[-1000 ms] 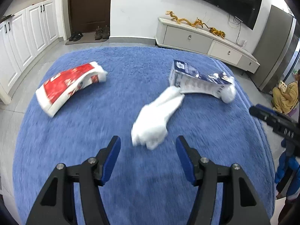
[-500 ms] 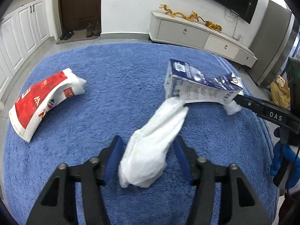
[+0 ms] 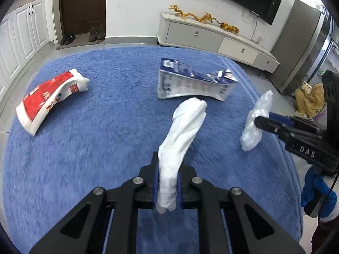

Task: Collect trash
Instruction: 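Grasp the white tissue with the left tool while the right tool grasps the clear plastic bag, then carry the tissue and plastic bag over the trash bin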

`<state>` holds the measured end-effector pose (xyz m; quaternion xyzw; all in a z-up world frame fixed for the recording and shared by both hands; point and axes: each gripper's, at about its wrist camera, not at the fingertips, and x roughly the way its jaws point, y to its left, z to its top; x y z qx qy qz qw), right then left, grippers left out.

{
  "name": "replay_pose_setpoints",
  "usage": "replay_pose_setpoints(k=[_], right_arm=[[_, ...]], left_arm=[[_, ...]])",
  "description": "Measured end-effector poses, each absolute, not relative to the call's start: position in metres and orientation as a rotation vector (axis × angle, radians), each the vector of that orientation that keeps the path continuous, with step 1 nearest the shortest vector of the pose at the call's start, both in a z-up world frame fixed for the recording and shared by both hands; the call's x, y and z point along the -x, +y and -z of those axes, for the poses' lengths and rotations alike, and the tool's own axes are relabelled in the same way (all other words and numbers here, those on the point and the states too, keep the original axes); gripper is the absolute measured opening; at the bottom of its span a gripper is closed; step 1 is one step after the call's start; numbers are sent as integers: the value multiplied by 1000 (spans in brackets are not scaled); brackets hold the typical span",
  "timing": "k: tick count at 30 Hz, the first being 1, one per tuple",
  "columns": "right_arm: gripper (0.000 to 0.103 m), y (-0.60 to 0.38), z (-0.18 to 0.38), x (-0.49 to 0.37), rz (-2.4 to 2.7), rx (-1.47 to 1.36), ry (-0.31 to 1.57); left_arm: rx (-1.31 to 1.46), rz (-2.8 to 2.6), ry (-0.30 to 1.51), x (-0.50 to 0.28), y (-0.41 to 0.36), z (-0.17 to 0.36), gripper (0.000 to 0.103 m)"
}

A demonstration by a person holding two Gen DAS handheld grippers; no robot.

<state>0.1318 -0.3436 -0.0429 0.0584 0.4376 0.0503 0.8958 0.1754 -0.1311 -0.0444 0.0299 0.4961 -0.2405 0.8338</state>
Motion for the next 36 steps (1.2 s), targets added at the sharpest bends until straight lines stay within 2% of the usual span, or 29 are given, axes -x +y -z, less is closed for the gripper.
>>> replay_pose_setpoints(k=[17,36], right_arm=[[31,-281,15,6,-128,98,914],[31,-258,27,62,-144,243,933]], left_arm=[[-53,525,1038,-38,-96,13,12],[4,472,1073,11,-69,17,12]])
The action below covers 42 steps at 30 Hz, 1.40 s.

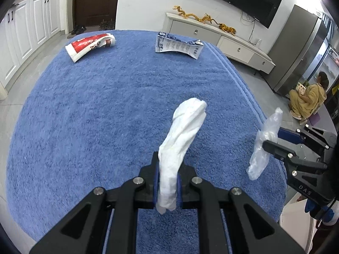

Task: Collect trash
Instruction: 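Carry the tissue and plastic bag over the trash bin, then open both tools to drop the tissue and plastic bag into the bin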

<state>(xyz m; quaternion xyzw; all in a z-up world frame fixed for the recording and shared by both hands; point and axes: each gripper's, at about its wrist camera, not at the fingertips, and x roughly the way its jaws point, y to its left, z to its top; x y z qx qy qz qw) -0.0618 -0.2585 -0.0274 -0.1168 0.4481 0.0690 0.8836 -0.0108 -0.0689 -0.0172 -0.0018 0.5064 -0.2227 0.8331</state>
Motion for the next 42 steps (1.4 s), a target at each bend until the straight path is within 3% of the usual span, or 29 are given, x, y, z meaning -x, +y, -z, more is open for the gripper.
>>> replay_pose_setpoints(k=[14,30,42], right_arm=[[31,-329,26,86,-70,161,895],[31,-480,47,110,171,38,949],[31,-571,112,97,289,-29,1097]], left_arm=[[-76,532,1085,19,-134,8,12],[-234,776,1114,23,-313,3,12],[-220,848,1343,-5,-457,71,13]])
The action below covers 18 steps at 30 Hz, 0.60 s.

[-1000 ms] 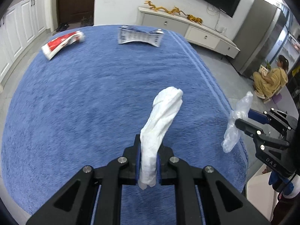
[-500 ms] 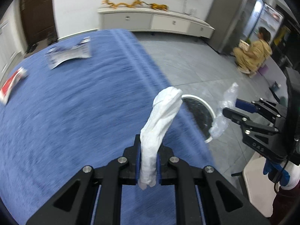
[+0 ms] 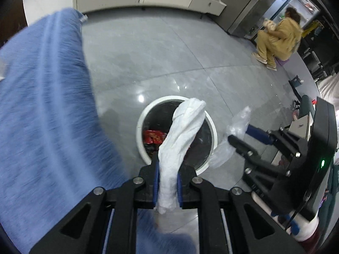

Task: Collect trash
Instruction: 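Open both tools to drop the tissue and plastic bag into the bin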

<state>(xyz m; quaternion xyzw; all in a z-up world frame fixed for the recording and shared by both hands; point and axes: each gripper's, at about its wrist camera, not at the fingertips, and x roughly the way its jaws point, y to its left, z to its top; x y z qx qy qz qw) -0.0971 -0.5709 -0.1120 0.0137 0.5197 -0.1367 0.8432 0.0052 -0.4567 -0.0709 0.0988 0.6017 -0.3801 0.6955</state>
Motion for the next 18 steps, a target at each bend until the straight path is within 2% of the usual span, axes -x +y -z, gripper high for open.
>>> replay_pose_setpoints(k=[7,8,9,11,18], right_arm=[[33,-600,149,72,323,-34,1164],[35,-604,154,68,328,-35,1172],[40,-608,158,65,337,-36,1180],[48,-615,164,61,357,-40,1189],[51,-622,168,63,387,-63,1199]], left_arm=[[-103,810,1507,-37,-490,117,16],[-85,810,1528,-39,-492,123,22],[-75,808,1539,-41,-494,126,34],[-38,801,1554,-46,-496,133,51],[-32,829,1563,-47,-507,137,53]])
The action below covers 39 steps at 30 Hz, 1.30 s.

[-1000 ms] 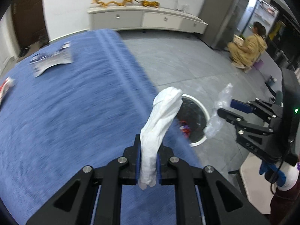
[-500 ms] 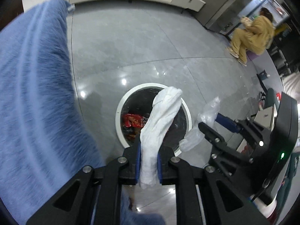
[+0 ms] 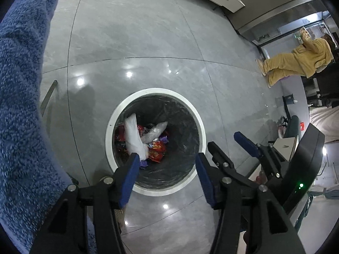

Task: Collect trash
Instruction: 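Open both tools to drop the tissue and plastic bag into the bin, then move both open tools back over the carton and red-white bag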

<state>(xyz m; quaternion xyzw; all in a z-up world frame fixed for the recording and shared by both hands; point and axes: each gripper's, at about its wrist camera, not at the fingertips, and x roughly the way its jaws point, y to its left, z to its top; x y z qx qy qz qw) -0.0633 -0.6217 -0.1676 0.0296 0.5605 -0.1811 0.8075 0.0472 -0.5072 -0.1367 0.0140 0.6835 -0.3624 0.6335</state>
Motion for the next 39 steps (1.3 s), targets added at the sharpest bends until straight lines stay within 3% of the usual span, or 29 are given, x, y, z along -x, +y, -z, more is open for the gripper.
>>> replay_pose_setpoints(k=[7,17,24,39], right_arm=[[51,-615,140,77,422,-75,1158],[52,-559,58,79,395,-3,1023],[56,-492,7,62,307,54,927],[66,-327,-25,-43,13,263,888]], left_arm=[[-87,871,1488,-37,-484,110,53],[-165,951,1235,-14,-410,21,53],[-192,838,1046,-25,-303,-5,53],[-76,459,1025,-123,-45,0,55]])
